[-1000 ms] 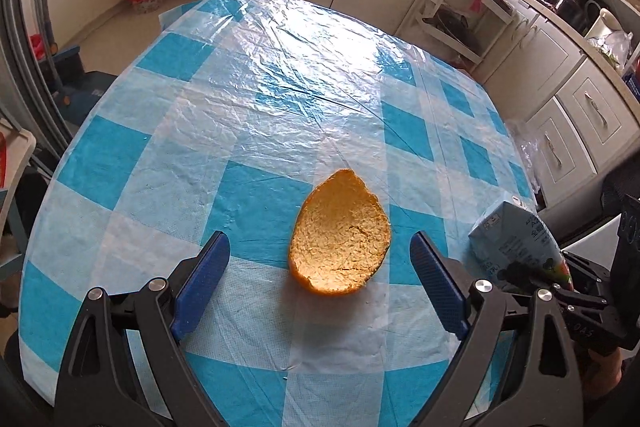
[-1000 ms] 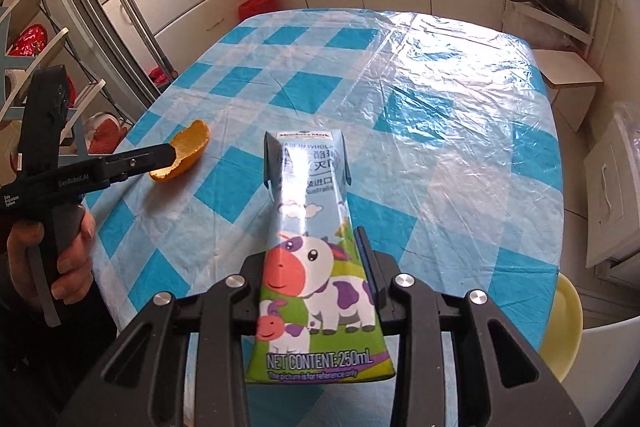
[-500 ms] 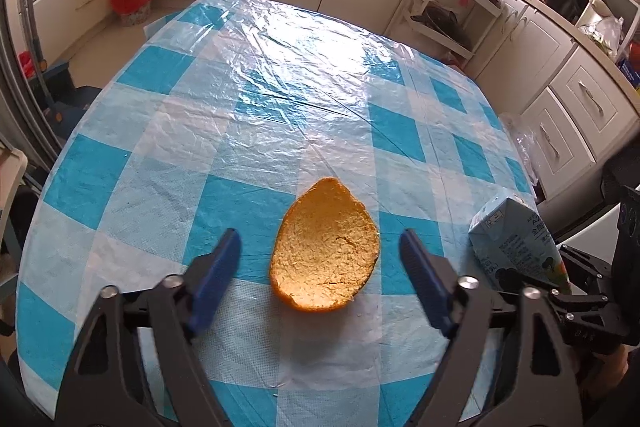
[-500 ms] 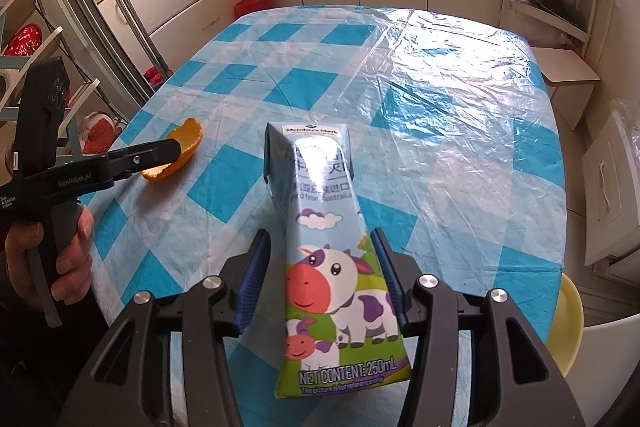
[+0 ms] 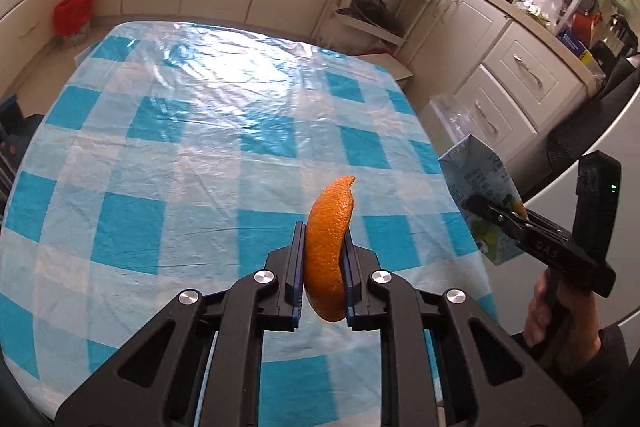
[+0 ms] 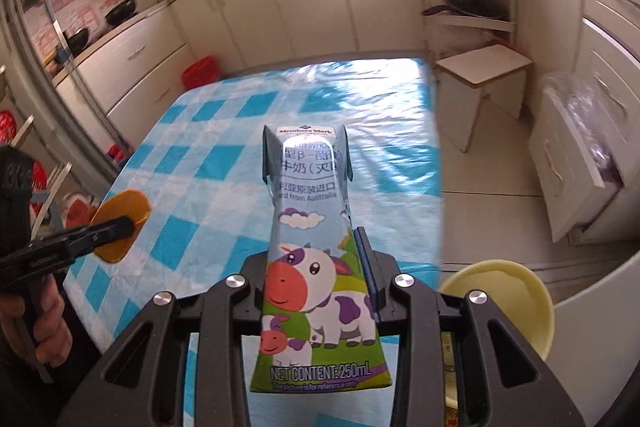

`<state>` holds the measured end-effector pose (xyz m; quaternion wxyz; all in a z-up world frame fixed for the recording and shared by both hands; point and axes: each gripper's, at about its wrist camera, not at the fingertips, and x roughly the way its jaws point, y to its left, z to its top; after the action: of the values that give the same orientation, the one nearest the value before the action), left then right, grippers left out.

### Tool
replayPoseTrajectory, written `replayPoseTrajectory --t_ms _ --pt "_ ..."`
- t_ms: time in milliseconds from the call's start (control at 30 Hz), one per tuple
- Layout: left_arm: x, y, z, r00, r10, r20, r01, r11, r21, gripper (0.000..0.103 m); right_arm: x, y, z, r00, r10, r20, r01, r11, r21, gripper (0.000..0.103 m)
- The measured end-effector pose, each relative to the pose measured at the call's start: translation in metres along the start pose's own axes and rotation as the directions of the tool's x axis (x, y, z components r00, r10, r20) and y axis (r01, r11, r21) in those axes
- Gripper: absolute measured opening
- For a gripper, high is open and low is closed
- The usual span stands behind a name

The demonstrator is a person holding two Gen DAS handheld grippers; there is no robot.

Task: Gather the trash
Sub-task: 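Carry the peel and carton over the bucket and open both grippers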

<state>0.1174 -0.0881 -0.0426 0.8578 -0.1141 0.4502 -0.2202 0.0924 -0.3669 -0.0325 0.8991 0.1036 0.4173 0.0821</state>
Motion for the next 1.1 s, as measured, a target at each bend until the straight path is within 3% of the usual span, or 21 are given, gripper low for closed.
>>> replayPoseTrajectory --t_ms 67,167,233,333,367,400,500,633,700,733,767,833,933,1100 --pt "0.004 -0.03 0.002 0.998 -0.057 -0.012 0.058 0.998 0.024 0.014 -0.017 -0.032 -0.002 0.997 -0.071 0.034 0.068 0.994 0.092 0.034" --pt "0.016 -0.076 0.002 0.99 -0.132 -0.044 0.135 0.988 0.069 0.014 -0.031 -0.075 -0.014 0.985 -0.173 0.02 0.165 0.964 0.207 0.034" --pt "0.028 -0.108 0.002 0.983 -0.171 -0.071 0.178 0.979 0.103 0.014 -0.03 -0.103 -0.023 0.975 -0.22 -0.037 0.221 0.936 0.275 0.034" --pt "0.055 -0.162 -0.004 0.971 -0.205 -0.12 0.223 0.961 0.162 0.014 -0.016 -0.139 -0.036 0.965 -0.214 -0.152 0.256 0.894 0.367 0.037" --pt "0.065 -0.177 -0.006 0.969 -0.207 -0.135 0.229 0.957 0.177 0.014 -0.016 -0.146 -0.039 0.962 -0.219 -0.162 0.267 0.875 0.405 0.046" --pt "0.074 -0.188 -0.008 0.967 -0.206 -0.148 0.232 0.955 0.185 0.015 -0.021 -0.157 -0.04 0.961 -0.231 -0.151 0.275 0.849 0.45 0.053" --pt "0.113 -0.215 -0.014 0.961 -0.186 -0.203 0.225 0.956 0.191 0.015 -0.05 -0.171 -0.033 0.965 -0.26 -0.028 0.232 0.805 0.546 0.058" --pt "0.162 -0.236 -0.017 0.956 -0.127 -0.263 0.179 0.966 0.186 0.016 -0.091 -0.163 -0.026 0.936 -0.31 0.164 0.169 0.808 0.565 0.066" --pt "0.18 -0.242 -0.018 0.947 -0.115 -0.299 0.174 0.968 0.18 0.027 -0.107 -0.161 -0.022 0.916 -0.328 0.229 0.153 0.817 0.557 0.069" --pt "0.187 -0.245 -0.019 0.945 -0.108 -0.31 0.169 0.97 0.174 0.04 -0.114 -0.157 -0.02 0.905 -0.339 0.259 0.153 0.824 0.545 0.069" --pt "0.188 -0.247 -0.019 0.946 -0.104 -0.306 0.163 0.971 0.172 0.051 -0.12 -0.155 -0.02 0.894 -0.348 0.283 0.152 0.828 0.539 0.071" --pt "0.186 -0.25 -0.019 0.95 -0.11 -0.292 0.168 0.969 0.182 0.059 -0.13 -0.154 -0.017 0.875 -0.363 0.321 0.146 0.83 0.538 0.073" --pt "0.174 -0.25 -0.018 0.956 -0.106 -0.273 0.165 0.965 0.204 0.064 -0.136 -0.156 -0.013 0.859 -0.374 0.349 0.138 0.827 0.546 0.076" --pt "0.133 -0.238 -0.02 0.974 -0.088 -0.21 0.138 0.963 0.232 0.07 -0.141 -0.148 -0.01 0.851 -0.387 0.355 0.154 0.83 0.535 0.081"
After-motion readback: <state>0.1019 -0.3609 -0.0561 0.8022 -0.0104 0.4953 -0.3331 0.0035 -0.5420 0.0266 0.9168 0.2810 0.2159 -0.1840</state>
